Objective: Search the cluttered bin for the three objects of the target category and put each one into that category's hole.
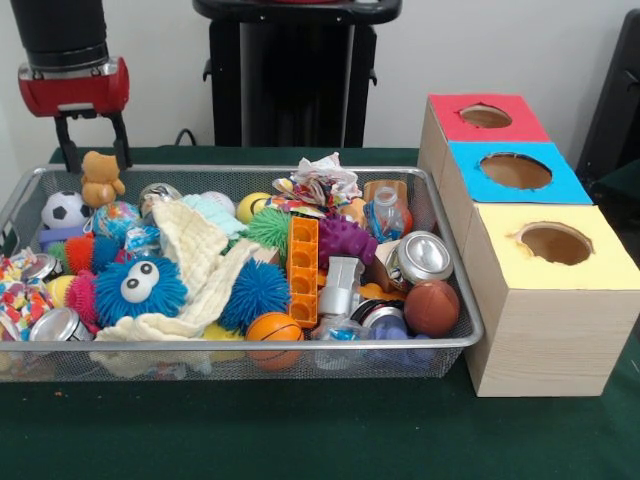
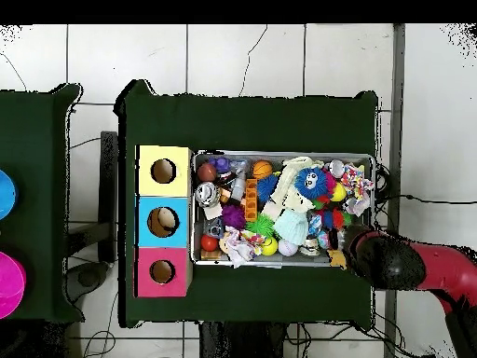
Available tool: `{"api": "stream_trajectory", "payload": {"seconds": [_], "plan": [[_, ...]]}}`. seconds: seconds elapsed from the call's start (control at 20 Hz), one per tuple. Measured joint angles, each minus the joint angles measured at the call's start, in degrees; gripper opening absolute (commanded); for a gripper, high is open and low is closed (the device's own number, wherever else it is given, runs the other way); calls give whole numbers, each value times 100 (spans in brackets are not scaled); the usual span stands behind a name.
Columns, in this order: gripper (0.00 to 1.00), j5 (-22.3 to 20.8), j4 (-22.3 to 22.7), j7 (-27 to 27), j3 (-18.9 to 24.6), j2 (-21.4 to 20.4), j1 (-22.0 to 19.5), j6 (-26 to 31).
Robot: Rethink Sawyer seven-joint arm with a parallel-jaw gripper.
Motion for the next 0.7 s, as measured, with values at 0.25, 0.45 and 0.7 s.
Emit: {"api": "stream_trajectory", "payload": {"seconds": [0.25,0.45,0.7], "plan": [[100,-100,-1,0,52,63,-114,0],[100,-227,0,0,116,147,-238,0],[100,-388,1,0,134,238,-347,0]]}}
